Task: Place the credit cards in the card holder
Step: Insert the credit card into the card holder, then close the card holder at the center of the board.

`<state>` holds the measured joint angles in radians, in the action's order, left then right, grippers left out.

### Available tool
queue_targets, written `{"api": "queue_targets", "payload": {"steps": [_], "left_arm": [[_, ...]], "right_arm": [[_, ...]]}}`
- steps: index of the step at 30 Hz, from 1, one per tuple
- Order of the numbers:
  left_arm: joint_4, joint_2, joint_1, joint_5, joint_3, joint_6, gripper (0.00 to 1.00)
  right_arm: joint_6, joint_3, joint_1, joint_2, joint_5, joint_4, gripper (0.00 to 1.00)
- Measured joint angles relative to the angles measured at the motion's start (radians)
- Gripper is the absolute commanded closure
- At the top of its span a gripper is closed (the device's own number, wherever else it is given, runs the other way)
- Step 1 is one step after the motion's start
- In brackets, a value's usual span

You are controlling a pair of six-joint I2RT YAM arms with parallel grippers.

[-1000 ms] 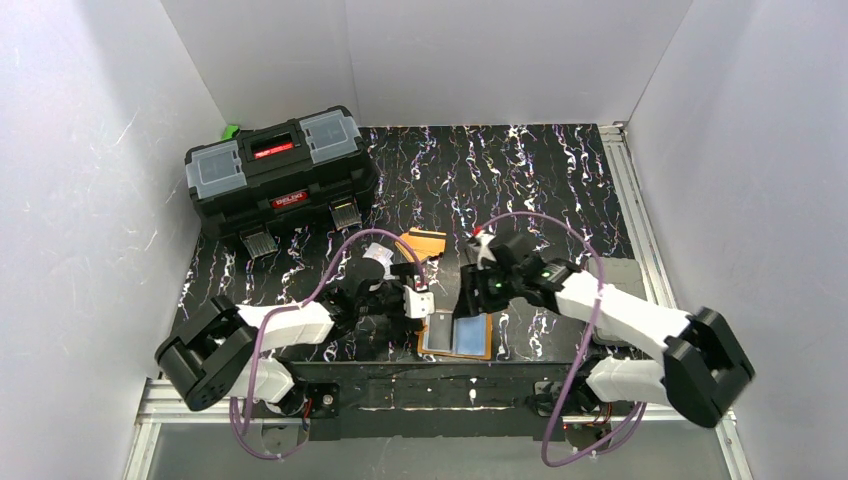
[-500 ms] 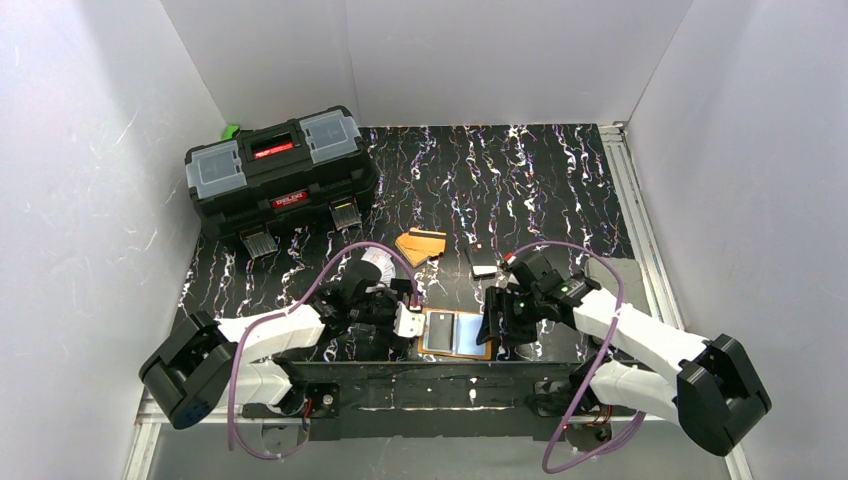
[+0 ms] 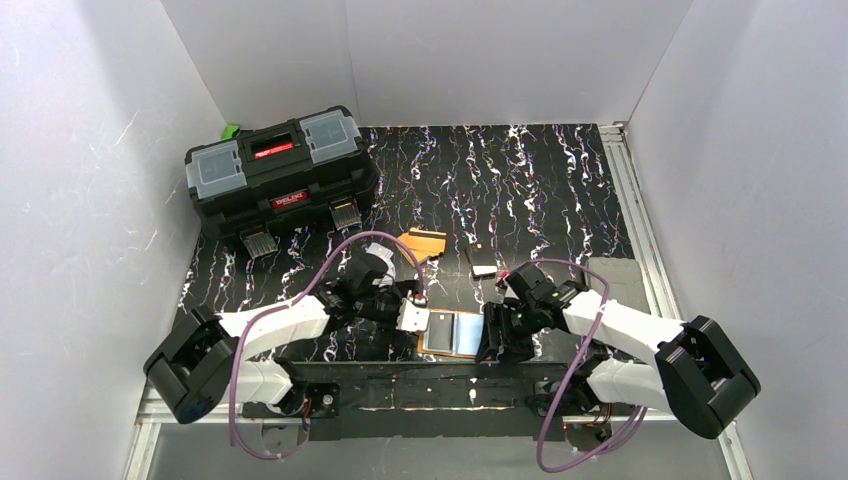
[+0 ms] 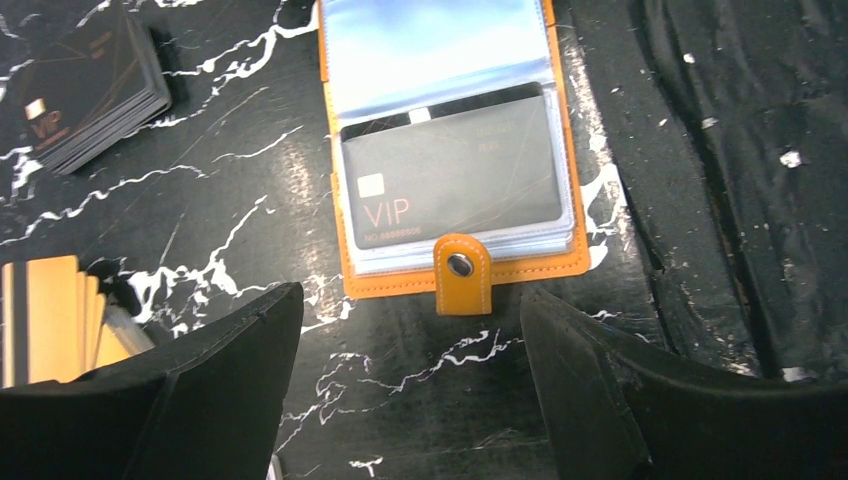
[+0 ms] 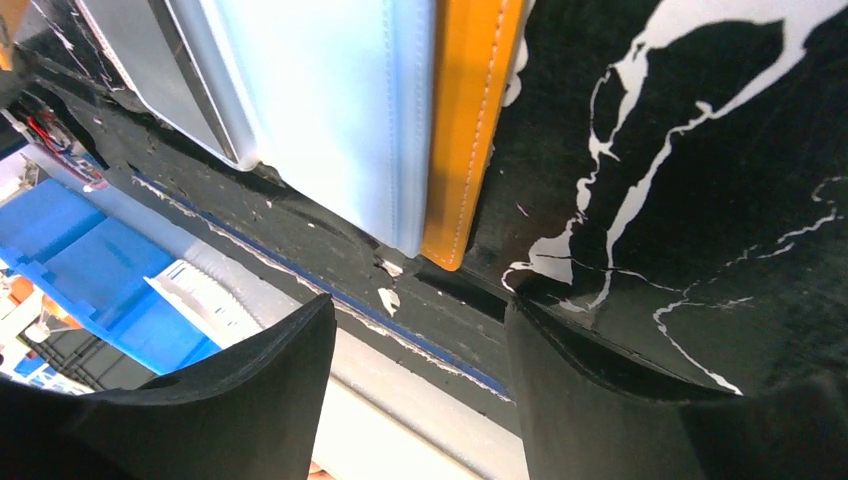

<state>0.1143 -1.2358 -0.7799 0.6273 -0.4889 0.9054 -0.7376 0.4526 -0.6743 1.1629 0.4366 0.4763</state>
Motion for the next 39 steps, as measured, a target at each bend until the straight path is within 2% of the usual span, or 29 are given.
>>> {"api": "queue_targets", "payload": {"steps": [12,17,22,25,27,29,32,35,39], "left_arm": [[-0.14,-0.169,-0.003,0.071,-0.131,0.027,0.37],[-0.183,-0.203,-0.003,0.089,-0.163,0.039,0.51],[-0.233,-0.22,-0.005,0.098,-0.212,0.045,0.57],[-0.252,-0.237,-0.005,0.101,-0.245,0.038,0.7],[-0.261,-0.247,-0.005,0.105,-0.26,0.033,0.73],[-0.28,-0.251,-0.006,0.108,-0.27,0.034,0.71],[-0.345,-0.256,-0.008,0.122,-0.298,0.043,0.61],[-0.402,-0.265,-0.009,0.132,-0.328,0.051,0.43],[-0.407,-0.264,-0.009,0.115,-0.325,0.035,0.43]], "right_arm": [[0.013,0.01,0.054,-0.056,-0.1,-0.077,0.35],[0.013,0.008,0.063,-0.05,-0.117,-0.122,0.35],[0.015,0.006,0.073,-0.015,-0.111,-0.17,0.36],[0.017,0.002,0.077,-0.005,-0.097,-0.198,0.37],[0.019,0.002,0.078,0.003,-0.09,-0.21,0.37],[0.022,0.002,0.078,0.007,-0.085,-0.218,0.37],[0.029,0.002,0.078,0.008,-0.082,-0.221,0.38],[0.035,0.001,0.079,0.008,-0.083,-0.221,0.38],[0.035,-0.006,0.079,-0.003,-0.085,-0.225,0.39]]}}
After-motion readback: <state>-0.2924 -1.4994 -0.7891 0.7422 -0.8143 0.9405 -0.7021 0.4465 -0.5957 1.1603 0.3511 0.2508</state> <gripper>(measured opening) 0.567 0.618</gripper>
